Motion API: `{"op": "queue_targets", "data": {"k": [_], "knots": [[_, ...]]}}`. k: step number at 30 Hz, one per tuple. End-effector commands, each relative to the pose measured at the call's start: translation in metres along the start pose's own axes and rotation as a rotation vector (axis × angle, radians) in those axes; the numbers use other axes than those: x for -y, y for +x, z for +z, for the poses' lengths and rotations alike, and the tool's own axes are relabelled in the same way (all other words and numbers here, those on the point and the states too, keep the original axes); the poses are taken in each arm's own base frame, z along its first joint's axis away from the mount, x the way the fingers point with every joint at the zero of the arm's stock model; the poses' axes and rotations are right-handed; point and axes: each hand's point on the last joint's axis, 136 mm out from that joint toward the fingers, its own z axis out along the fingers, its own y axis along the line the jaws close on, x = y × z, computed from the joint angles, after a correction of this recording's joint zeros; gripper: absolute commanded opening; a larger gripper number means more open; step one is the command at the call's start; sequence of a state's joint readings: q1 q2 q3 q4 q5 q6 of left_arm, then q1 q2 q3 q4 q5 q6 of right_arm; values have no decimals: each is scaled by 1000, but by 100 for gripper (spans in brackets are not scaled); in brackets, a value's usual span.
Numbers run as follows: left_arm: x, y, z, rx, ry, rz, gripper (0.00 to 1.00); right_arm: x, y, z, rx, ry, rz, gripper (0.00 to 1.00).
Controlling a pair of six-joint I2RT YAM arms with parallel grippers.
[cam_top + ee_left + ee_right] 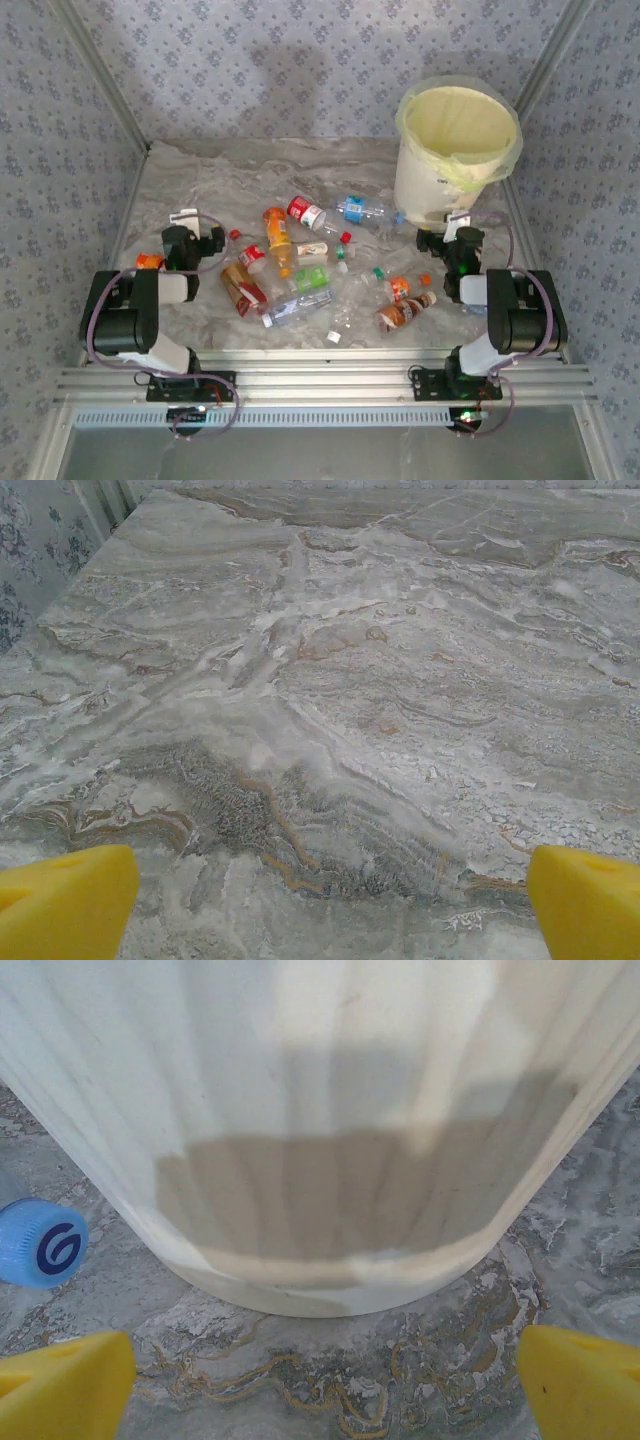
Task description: Put the plastic bottles in the bin
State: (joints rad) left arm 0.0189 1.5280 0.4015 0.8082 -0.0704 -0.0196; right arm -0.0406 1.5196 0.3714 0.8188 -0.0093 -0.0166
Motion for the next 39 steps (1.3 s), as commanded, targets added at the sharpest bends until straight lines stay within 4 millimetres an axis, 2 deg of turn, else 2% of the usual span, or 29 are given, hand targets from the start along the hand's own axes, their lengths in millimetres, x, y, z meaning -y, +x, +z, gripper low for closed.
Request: {"op": "queue_targets", "data": {"k": [1,31,39], "knots": [[3,-5,2,12,15,-12,100,1,-7,3,15,16,-12,100],[3,-5,2,13,16,-11,100,2,-8,2,24,10,-7,100],[-2,-16,-12,59,-7,-25,100,1,-19,-11,60,50,-32,100]]}}
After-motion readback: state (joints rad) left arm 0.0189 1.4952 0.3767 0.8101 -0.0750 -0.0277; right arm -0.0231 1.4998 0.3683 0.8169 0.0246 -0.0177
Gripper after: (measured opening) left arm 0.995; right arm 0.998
